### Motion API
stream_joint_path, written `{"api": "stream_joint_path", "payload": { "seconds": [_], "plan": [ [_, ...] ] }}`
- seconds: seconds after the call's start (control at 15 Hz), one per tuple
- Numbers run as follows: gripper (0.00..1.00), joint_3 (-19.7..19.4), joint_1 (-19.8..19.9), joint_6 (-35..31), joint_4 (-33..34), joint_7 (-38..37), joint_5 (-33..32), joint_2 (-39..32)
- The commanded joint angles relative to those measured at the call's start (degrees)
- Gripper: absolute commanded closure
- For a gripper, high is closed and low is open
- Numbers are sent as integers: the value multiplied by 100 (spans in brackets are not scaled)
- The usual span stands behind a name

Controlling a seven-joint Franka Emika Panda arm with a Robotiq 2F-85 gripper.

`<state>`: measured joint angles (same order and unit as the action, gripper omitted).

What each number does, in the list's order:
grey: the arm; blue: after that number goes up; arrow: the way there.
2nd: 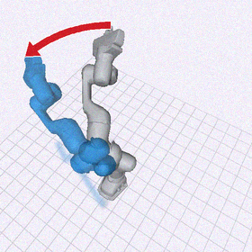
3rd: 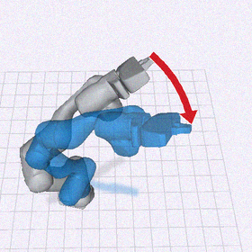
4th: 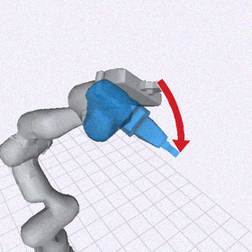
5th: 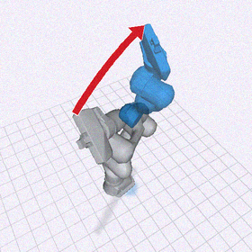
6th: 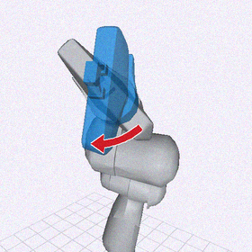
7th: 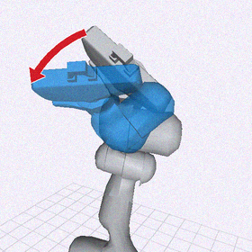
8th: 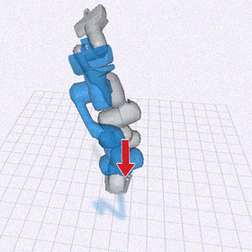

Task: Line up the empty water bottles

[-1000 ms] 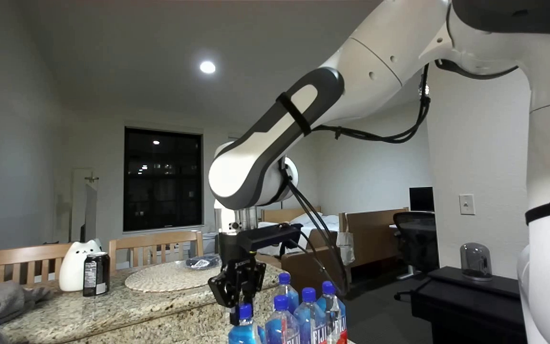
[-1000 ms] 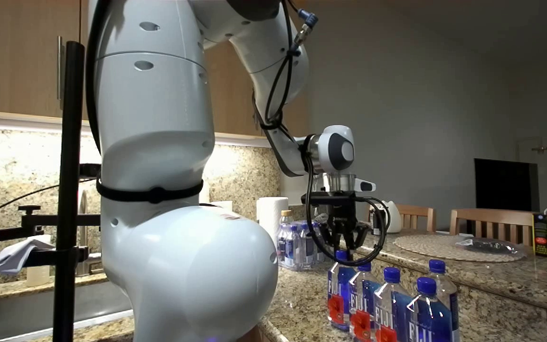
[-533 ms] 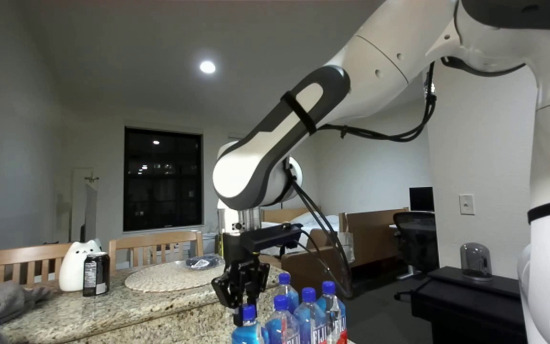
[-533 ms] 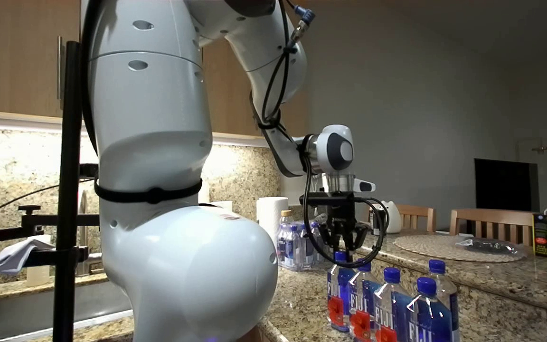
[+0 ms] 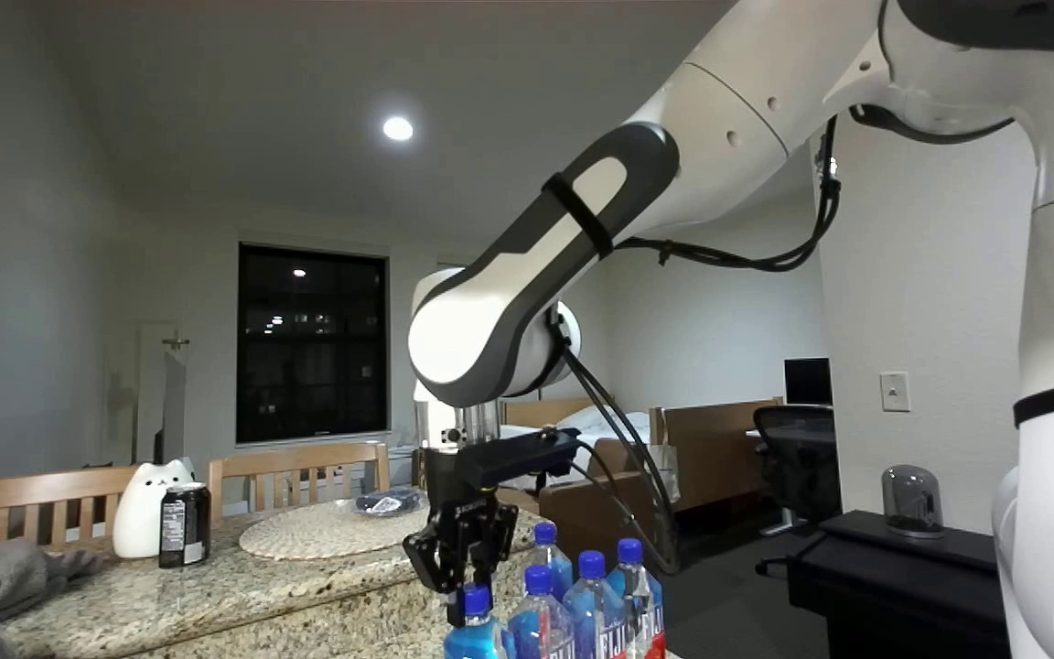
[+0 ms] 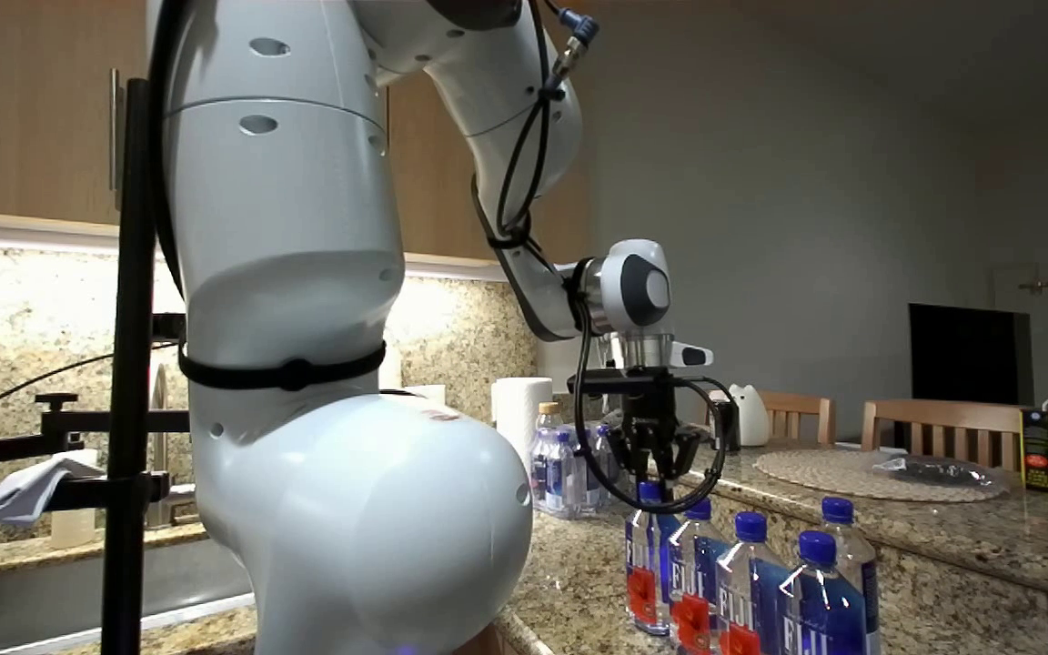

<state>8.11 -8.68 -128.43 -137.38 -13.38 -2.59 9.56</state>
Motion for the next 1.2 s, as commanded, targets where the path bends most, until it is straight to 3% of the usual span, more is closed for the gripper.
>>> {"api": "stream_joint_path", "payload": {
  "seconds": [0.0, 1.13],
  "plan": [
    [90, 90, 112, -152, -275, -342, -239, 245],
    [90, 67, 149, -158, -424, -355, -229, 329]
  ]
}}
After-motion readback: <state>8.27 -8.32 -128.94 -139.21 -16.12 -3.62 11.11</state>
